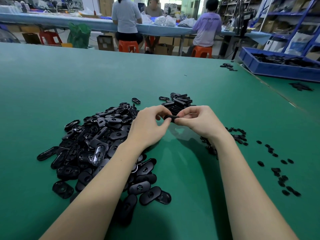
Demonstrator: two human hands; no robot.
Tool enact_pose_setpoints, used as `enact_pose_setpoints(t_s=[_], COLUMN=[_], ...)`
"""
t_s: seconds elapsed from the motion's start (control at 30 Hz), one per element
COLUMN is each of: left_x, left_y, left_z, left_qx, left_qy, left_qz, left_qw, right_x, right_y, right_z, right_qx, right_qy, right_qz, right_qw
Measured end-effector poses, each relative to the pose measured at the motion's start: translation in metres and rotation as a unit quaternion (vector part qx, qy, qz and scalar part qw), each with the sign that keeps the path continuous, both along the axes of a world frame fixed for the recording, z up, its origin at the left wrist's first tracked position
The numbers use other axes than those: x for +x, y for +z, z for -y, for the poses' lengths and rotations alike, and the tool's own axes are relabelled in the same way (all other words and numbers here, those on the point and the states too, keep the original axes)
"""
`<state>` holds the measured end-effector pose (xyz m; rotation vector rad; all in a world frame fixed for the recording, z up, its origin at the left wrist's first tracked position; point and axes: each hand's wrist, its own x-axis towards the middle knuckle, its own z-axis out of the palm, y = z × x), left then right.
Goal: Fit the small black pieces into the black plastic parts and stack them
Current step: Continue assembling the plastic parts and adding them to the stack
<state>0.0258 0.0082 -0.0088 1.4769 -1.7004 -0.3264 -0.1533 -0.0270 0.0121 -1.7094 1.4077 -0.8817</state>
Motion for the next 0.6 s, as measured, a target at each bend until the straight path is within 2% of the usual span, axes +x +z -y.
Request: enact_pose_setpoints(t_s=[0.43,0.6], left_x=[0.0046,0.0044], left_y=[-0.0053,-0.0042], left_z=[0.0052,0.0051], left_qx=[-0.009,-0.01], left_qy=[-0.011,-0.011], left_qz=[-0.003,0.003], left_qw=[1.0,1.0], right_x=[0.0112,0.0088], right_y=[-0.0051,-0.0057], right_z=[-0.0013,-0.0039], right_qx=[-0.046,-0.094], right_qy=[-0.032,-0.024], right_qz=[-0.026,-0.034], right_qw=[0.998,0.995])
